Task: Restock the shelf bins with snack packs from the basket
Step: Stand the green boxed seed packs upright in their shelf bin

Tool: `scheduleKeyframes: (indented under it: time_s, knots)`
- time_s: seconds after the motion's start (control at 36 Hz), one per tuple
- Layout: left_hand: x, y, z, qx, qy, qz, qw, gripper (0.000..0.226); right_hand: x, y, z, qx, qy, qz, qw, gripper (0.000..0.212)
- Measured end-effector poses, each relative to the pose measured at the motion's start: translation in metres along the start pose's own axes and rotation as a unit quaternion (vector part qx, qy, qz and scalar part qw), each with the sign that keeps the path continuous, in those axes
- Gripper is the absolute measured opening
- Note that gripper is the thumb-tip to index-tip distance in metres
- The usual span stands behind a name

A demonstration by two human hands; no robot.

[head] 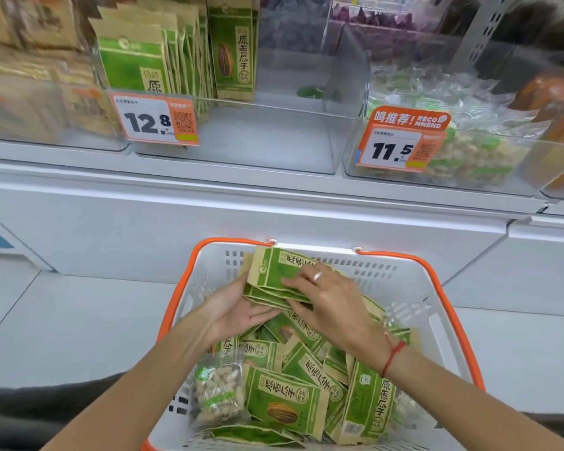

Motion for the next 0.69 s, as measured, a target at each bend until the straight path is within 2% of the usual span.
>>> scheduleKeyframes:
  time_s: [0.14,0.22,0.28,0.33,0.39,0.44,0.5,0.53,0.58,0.64,0.69]
  knots:
    - [-0.001,0.007,0.000,0.021,0.027,0.022,0.999,0.074,-0.002,0.003,0.004,-0.028,-0.011,0.005,1.000,0.032]
    - [-0.003,0.008,-0.002,0.082,0.047,0.016,0.995,0.063,0.000,0.004,0.001,-0.003,-0.010,0.039,0.999,0.032]
    - [-0.004,0.005,-0.005,0.137,0.067,-0.008,0.988,0.065,0.003,0.003,-0.001,0.036,-0.004,0.070,0.997,0.030]
    - [-0.008,0.002,-0.011,0.211,0.086,-0.027,0.973,0.058,0.008,-0.007,-0.006,0.078,0.048,0.052,0.994,0.030]
    - [-0.013,0.000,-0.018,0.273,0.102,-0.036,0.956,0.053,0.015,-0.018,-0.018,0.108,0.146,0.023,0.983,0.033]
    - [-0.018,0.000,-0.026,0.319,0.113,-0.030,0.940,0.065,0.018,-0.023,-0.034,0.162,0.219,0.084,0.959,0.058]
    - [-0.021,0.001,-0.034,0.352,0.112,-0.024,0.929,0.076,0.020,-0.029,-0.044,0.306,0.271,0.210,0.888,0.081]
    - [-0.025,0.004,-0.037,0.365,0.113,-0.018,0.924,0.074,0.019,-0.032,-0.045,0.363,0.269,0.273,0.849,0.083]
    - [-0.030,0.010,-0.041,0.383,0.110,-0.013,0.917,0.070,0.017,-0.038,-0.044,0.400,0.225,0.358,0.813,0.074]
    - [-0.034,0.015,-0.042,0.393,0.110,-0.012,0.913,0.062,0.014,-0.037,-0.044,0.400,0.226,0.361,0.812,0.068]
    - [-0.038,0.017,-0.044,0.389,0.114,-0.024,0.914,0.049,0.010,-0.031,-0.043,0.408,0.260,0.324,0.813,0.067]
Point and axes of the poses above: each hand's wrist, its own x-axis towards the middle knuckle, its own y-axis out of the palm, z = x × y, the point moved 3 cm from there along x, towards the middle knuckle, and after that the axes turned 12 degrees about -y, right-handed, at the moved point
